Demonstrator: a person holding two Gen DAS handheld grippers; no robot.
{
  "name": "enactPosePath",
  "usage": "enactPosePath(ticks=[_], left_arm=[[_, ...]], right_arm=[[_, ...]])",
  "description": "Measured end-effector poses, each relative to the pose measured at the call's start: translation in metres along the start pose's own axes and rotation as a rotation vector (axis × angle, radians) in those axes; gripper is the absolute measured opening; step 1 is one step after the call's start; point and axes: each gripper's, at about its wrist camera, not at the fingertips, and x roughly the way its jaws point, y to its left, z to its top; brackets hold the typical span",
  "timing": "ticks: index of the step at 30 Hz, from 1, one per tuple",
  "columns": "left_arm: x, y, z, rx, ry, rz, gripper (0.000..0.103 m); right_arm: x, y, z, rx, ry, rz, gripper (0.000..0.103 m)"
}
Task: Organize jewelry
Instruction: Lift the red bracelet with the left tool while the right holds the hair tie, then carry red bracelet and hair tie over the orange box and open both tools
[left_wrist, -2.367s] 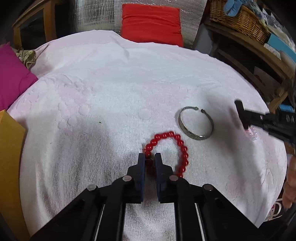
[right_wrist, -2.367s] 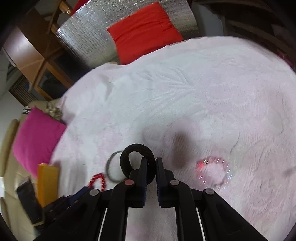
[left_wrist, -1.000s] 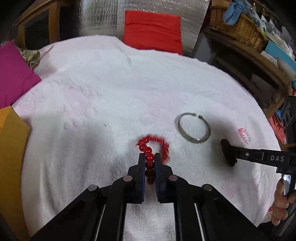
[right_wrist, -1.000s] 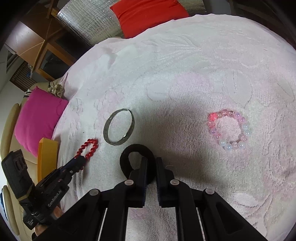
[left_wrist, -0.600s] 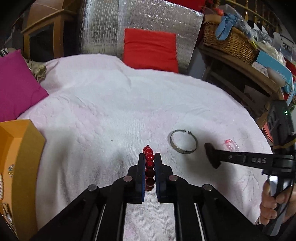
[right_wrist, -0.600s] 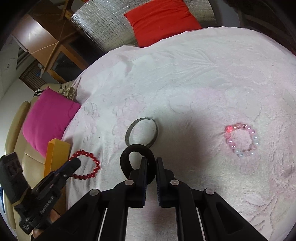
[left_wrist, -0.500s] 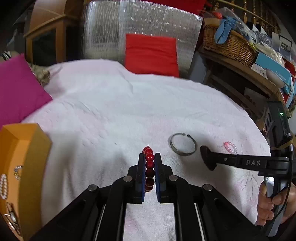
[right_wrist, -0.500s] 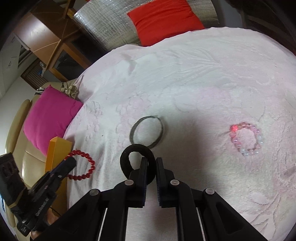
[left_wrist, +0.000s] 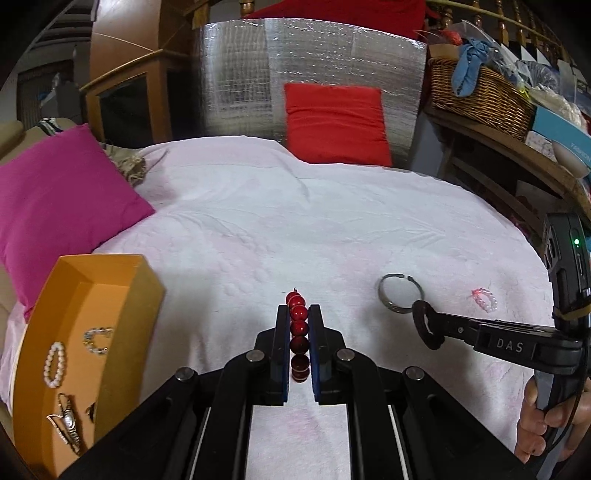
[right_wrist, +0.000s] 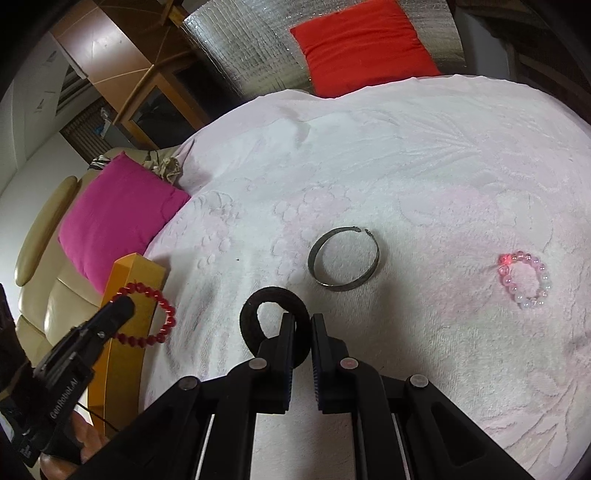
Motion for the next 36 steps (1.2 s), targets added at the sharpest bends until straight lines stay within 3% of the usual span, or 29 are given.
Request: enactPosePath(ticks=[23, 36], left_arm=[[-0.031, 0.009, 0.000, 0.007, -0.047, 0.115, 0.009], [-0.044, 0.028, 0.001, -0.047, -0.052, 0.163, 0.009]], right_arm=[[-0.010, 0.033, -0.012, -0.068, -0.027, 0.059, 0.010], [-0.009, 0.058, -0.010, -0.098, -0.024, 0.119, 0.010]])
